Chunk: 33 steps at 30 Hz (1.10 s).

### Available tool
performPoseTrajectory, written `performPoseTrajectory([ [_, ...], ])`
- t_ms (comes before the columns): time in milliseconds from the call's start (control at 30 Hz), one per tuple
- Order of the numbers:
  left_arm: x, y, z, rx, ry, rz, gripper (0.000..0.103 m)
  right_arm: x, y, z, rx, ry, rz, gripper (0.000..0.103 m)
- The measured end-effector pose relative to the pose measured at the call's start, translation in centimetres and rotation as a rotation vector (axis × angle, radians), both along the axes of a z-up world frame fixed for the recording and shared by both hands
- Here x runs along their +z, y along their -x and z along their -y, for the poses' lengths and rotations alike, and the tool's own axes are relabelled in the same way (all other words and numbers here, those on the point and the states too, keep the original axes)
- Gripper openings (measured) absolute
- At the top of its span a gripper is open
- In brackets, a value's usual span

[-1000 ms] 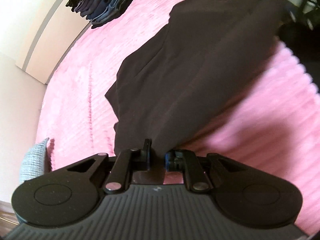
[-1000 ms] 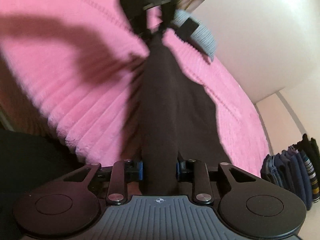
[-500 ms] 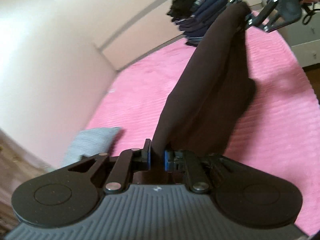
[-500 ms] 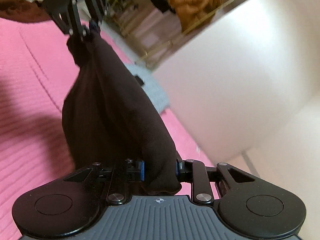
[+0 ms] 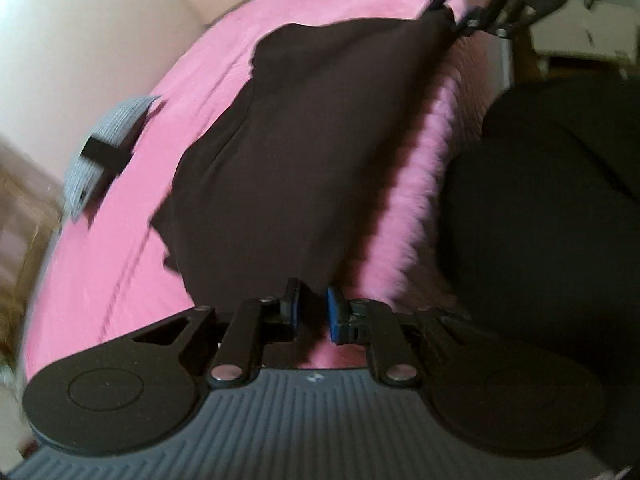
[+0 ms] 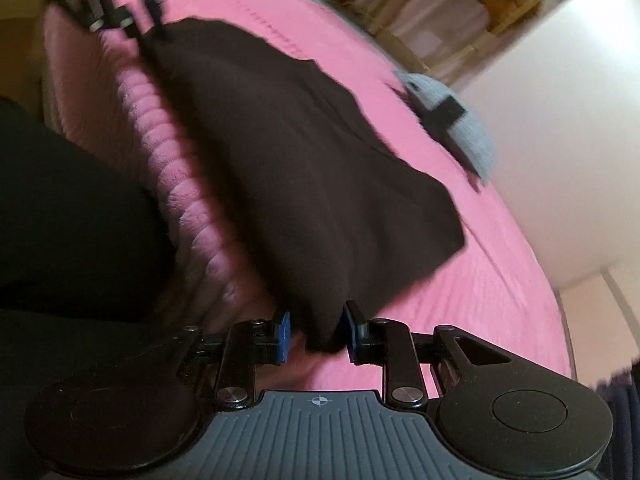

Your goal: Fold clothes

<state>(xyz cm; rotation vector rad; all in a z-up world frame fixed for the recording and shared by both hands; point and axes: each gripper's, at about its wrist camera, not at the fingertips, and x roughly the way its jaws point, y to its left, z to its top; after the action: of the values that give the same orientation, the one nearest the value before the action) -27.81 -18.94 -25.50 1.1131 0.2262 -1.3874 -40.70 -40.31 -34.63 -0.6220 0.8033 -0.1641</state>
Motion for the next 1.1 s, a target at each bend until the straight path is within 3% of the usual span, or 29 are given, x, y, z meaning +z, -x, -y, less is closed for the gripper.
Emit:
performPoseTrajectory([
  [100, 1.5, -1.7, -1.8, 0.079, 0.023, -0.157, 0.014, 1.2, 1.6, 0.3, -0.077, -0.007, 0.01, 0.025],
  [233, 3.4, -5.5, -5.9, 0.206, 0.093, -0.317, 0.019, 3.8, 2.4, 2.3, -0.223, -0.11, 0.077, 0.025],
  [267, 3.9, -6.7, -5.9, 0.236, 0.115, -0.343, 0.019, 4.4, 2.7, 2.7, -0.262, -0.15, 0.105, 0.028],
  [300, 4.4, -8.0, -5.5, 0.27, 0.139, -0.371, 0.023, 4.9, 3.0, 3.1, -0.3, -0.191, 0.133, 0.043],
  [367, 5.0, -10.6, -3.8, 0.333, 0.186, -0.418, 0.031, 6.4, 2.4, 4.9, -0.352, -0.293, 0.201, 0.057],
  [467, 5.3, -13.8, -0.5, 0.404, 0.236, -0.443, 0.035, 8.0, 0.6, 7.6, -0.398, -0.441, 0.277, 0.057],
  [667, 4.9, -18.7, 6.8, 0.454, 0.262, -0.588, 0.057, 9.1, -4.4, 13.4, -0.46, -0.695, 0.382, 0.057],
  [867, 3.0, -22.3, 12.6, 0.49, 0.207, -0.641, 0.057, 8.4, -8.0, 19.0, -0.495, -0.901, 0.402, 0.057],
  [967, 1.7, -23.7, 14.1, 0.503, 0.196, -0.706, 0.045, 7.6, -8.9, 20.3, -0.5, -0.964, 0.4, 0.057],
  [1000, 1.6, -23.7, 14.1, 0.501, 0.191, -0.699, 0.026, 7.3, -9.1, 20.6, -0.501, -0.981, 0.4, 0.057],
  [1033, 1.5, -23.8, 14.2, 0.5, 0.188, -0.693, 0.017, 7.1, -9.2, 20.9, -0.502, -0.998, 0.4, 0.057],
  [1067, 1.3, -23.8, 14.1, 0.503, 0.193, -0.69, 0.014, 6.8, -9.3, 21.1, -0.503, -1.015, 0.399, 0.042],
  [1100, 1.3, -23.6, 13.9, 0.504, 0.203, -0.687, 0.002, 6.7, -9.4, 21.2, -0.501, -1.02, 0.399, 0.012],
])
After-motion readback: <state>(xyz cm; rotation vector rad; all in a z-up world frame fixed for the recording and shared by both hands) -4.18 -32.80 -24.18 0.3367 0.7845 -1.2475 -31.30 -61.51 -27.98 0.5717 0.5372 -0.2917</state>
